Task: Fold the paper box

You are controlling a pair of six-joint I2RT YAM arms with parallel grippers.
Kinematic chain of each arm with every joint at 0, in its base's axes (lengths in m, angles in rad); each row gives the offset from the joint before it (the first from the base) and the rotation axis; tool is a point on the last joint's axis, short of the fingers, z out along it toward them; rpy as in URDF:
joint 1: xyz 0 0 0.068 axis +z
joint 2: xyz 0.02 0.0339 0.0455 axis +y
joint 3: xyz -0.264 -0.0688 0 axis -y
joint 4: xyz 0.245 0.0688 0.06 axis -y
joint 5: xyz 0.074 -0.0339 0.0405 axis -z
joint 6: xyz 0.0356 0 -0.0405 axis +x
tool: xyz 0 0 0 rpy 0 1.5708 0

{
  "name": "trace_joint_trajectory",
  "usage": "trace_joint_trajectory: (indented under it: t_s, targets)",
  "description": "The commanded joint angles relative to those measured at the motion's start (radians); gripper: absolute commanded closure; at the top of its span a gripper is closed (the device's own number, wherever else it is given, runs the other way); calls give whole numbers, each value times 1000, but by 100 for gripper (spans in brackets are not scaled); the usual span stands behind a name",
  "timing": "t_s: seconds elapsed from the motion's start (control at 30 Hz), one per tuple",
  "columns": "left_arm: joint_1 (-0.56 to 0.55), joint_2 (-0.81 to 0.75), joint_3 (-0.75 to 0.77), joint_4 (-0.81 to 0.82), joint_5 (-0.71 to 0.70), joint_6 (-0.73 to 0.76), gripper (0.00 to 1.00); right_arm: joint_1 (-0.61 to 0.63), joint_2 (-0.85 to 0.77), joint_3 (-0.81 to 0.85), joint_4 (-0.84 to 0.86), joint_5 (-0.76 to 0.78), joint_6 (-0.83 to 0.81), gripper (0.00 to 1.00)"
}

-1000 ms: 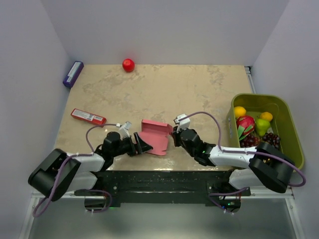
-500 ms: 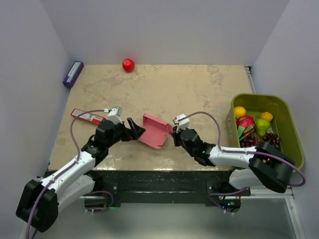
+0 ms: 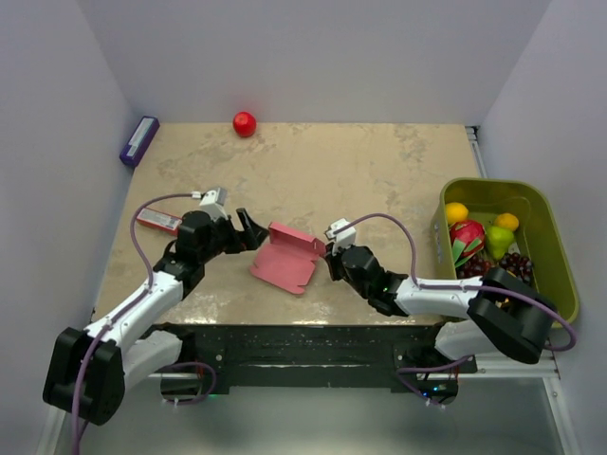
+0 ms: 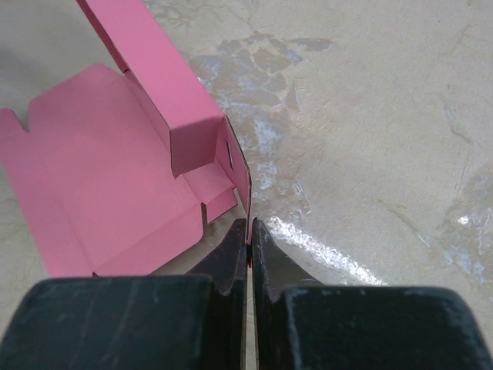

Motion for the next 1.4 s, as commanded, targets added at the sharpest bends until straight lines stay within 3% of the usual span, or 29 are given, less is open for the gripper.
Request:
trace_joint_trajectory:
  t_s: [0.0, 0.17, 0.6, 0.73, 1.37]
  targets:
    - [17, 80, 21, 104, 76, 31, 5, 3, 11, 1, 85, -30, -46, 100]
    - [23, 149, 27, 205, 99, 14, 11, 3, 19, -2, 97, -49, -62, 100]
    - [26, 198, -25, 285, 65, 10, 30, 3, 68, 10, 118, -90, -86, 100]
    - [26, 229, -28, 297, 68, 17, 41, 3, 69, 11, 117, -90, -88, 100]
    - [26, 341, -80, 467, 88, 42, 57, 3, 97, 22, 117, -103, -89, 100]
